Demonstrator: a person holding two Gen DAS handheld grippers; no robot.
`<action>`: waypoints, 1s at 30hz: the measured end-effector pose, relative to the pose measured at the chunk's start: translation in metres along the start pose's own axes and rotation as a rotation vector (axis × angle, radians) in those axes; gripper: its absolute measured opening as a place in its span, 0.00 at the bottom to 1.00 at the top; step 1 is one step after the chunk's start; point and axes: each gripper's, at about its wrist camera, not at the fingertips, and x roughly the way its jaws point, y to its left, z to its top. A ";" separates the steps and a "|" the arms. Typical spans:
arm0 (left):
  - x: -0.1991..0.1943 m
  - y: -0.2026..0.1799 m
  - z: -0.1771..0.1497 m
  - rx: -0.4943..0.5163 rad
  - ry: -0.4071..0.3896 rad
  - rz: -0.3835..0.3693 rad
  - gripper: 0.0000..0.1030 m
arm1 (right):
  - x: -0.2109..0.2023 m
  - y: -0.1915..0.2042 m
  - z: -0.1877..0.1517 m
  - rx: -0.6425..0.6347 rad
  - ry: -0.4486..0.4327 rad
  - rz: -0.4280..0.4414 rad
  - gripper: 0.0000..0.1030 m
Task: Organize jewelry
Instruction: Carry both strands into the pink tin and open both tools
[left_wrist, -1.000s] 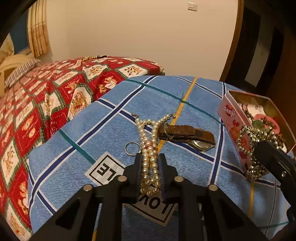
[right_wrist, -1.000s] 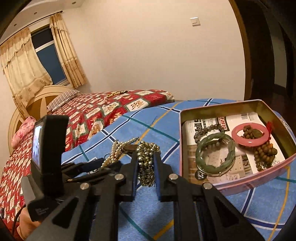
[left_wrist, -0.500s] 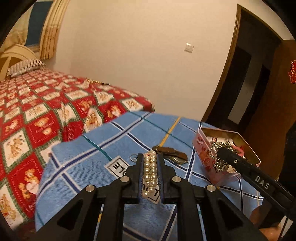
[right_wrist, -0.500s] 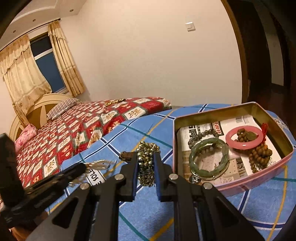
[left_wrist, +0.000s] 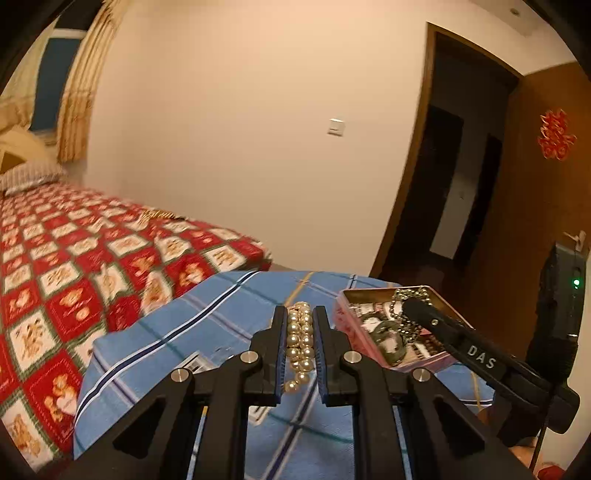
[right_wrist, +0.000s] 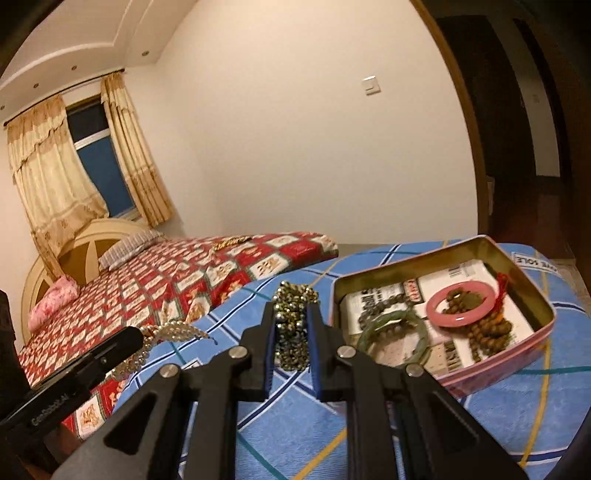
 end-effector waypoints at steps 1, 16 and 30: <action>0.002 -0.005 0.001 0.008 -0.001 -0.012 0.12 | -0.001 -0.004 0.001 0.010 -0.006 -0.006 0.18; 0.052 -0.076 0.021 0.065 -0.025 -0.156 0.12 | -0.019 -0.074 0.030 0.040 -0.097 -0.217 0.18; 0.139 -0.130 -0.002 0.099 0.118 -0.202 0.12 | 0.025 -0.122 0.043 -0.007 0.027 -0.293 0.18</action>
